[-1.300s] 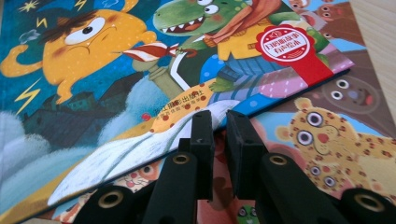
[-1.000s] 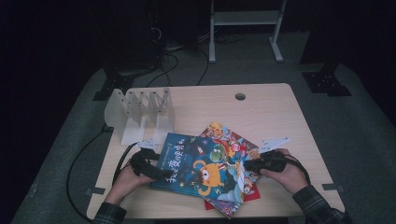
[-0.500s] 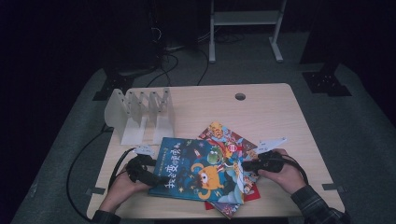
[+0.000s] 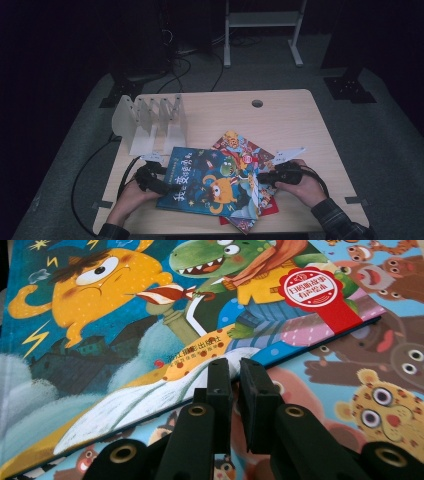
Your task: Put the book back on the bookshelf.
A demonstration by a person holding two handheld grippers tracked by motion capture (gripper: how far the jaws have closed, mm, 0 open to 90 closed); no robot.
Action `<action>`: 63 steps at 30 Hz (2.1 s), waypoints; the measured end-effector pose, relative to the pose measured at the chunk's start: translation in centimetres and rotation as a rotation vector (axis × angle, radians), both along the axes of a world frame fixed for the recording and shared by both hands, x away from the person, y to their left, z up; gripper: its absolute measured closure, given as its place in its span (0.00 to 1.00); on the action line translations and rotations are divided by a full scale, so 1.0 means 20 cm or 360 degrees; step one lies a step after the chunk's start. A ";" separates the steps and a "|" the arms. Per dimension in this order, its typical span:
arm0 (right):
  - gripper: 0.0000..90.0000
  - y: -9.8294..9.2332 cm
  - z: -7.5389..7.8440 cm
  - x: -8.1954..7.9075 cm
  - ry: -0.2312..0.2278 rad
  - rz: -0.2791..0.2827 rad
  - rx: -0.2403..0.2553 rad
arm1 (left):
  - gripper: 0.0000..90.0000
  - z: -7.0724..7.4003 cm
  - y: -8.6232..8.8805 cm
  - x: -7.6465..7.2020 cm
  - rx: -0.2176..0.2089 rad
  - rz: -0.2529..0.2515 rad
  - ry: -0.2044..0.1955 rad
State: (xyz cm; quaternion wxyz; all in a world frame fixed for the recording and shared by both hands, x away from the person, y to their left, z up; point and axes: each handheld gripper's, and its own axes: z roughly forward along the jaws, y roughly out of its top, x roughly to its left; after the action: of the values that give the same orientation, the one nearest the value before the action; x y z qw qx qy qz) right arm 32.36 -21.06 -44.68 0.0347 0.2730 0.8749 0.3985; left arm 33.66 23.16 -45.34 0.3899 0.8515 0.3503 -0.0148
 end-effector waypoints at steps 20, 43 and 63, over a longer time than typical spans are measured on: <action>0.90 0.03 0.00 0.01 -0.0012 0.0030 -0.0012 | 0.00 -0.02 0.00 0.03 -0.0049 0.0001 0.0128; 0.96 0.04 0.01 -0.01 0.0056 0.0137 -0.0021 | 0.00 0.16 -0.02 -0.03 -0.0114 -0.0039 -0.0024; 0.88 0.05 0.02 0.00 0.0027 0.0172 -0.0065 | 0.14 0.41 -0.03 0.00 -0.0226 -0.0089 -0.0047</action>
State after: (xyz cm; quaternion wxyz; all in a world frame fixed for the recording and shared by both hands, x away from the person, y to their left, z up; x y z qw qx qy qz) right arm 32.28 -20.10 -44.22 0.0115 0.2279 0.8966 0.3796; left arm 33.71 22.51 -37.06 0.4540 0.8312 0.3187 -0.0379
